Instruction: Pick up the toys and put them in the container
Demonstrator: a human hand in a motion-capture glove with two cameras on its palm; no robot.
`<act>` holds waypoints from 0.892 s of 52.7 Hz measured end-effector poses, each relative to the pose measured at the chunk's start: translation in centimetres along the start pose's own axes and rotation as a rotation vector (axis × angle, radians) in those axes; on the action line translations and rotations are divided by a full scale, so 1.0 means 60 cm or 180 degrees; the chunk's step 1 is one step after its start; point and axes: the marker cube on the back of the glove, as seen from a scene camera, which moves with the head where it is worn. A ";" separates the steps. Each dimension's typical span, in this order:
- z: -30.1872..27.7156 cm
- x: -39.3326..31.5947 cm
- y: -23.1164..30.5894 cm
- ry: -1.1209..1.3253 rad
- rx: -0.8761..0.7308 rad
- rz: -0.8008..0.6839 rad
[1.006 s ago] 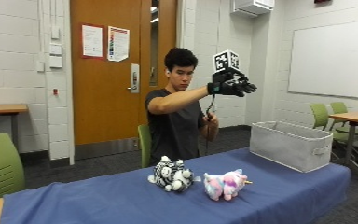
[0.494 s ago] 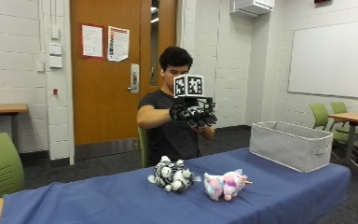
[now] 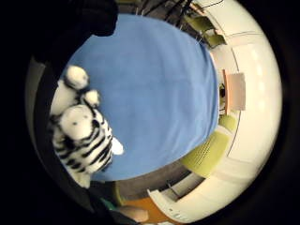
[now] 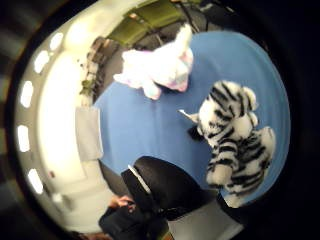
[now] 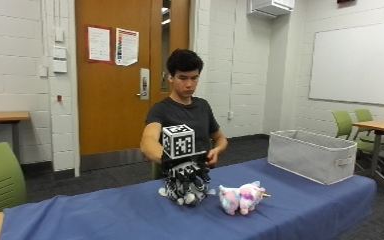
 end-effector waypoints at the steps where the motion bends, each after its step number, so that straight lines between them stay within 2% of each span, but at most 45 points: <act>1: 0.009 0.002 0.000 -0.0010 -0.0033 0.0005; 16: 0.082 0.000 0.015 0.0083 -0.0361 -0.0003; 27: 0.094 -0.008 0.024 0.0148 -0.0299 0.0032; 39: 0.082 -0.035 0.034 0.0508 0.0141 -0.0036; 47: 0.080 -0.051 0.043 0.0737 0.0033 -0.0088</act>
